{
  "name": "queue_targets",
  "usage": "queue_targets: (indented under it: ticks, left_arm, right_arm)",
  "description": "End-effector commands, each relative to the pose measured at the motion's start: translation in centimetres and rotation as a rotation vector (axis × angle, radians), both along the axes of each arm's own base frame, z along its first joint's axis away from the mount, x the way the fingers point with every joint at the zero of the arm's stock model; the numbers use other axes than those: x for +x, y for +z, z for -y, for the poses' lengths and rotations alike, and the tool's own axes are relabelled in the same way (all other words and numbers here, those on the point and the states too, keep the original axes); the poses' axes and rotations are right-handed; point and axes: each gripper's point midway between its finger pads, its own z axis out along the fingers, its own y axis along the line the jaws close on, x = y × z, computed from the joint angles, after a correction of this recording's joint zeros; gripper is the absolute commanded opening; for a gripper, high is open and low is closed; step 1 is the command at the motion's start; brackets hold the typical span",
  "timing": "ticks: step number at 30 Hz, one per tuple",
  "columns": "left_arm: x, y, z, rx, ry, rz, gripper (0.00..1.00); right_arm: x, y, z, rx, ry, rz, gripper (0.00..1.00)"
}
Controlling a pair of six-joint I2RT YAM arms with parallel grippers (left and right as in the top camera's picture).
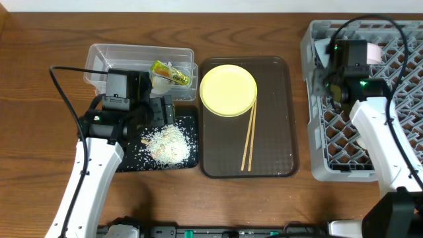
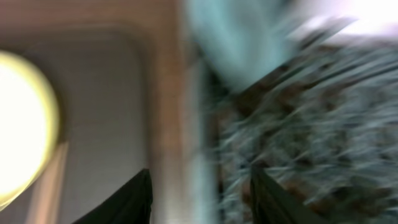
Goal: Sort waste into correct bins and load items into the dishwasher rack
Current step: 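Lift the pink bowl with the right gripper and set it in the rack, then reach the right gripper to the chopsticks on the brown tray and grasp one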
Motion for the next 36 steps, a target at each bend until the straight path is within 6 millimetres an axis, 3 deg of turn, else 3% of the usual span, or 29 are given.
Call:
queue_targets:
  ticks: [1,3,9,17,25,36]
  left_arm:
    - [0.2,0.1,-0.2,0.004,0.008,0.002,0.89]
    - [0.2,0.1,-0.2,0.004,0.008,0.003,0.89]
    - [0.2,0.1,-0.2,0.004,0.008,0.002,0.89]
    - [0.2,0.1,-0.2,0.004,0.008,0.002,0.89]
    - [0.1,0.1,-0.2,0.004,0.008,-0.002,0.89]
    - [0.0,0.0,-0.2,0.005,0.008,-0.010,0.89]
  right_arm:
    - [-3.3,-1.7,-7.0,0.289,0.132,-0.163,0.45]
    - [-5.7,-3.7,-8.4,0.277,0.162,-0.270,0.47]
    - [-9.3,-8.0,-11.7,0.248,0.224,-0.377,0.48]
    - [-12.0,-12.6,-13.2,0.141,0.189,-0.365,0.45]
    - [-12.6,-13.8,-13.4,0.038,0.144,-0.304,0.45]
    - [-13.0,-13.8,-14.5,0.081,0.066,-0.303,0.45]
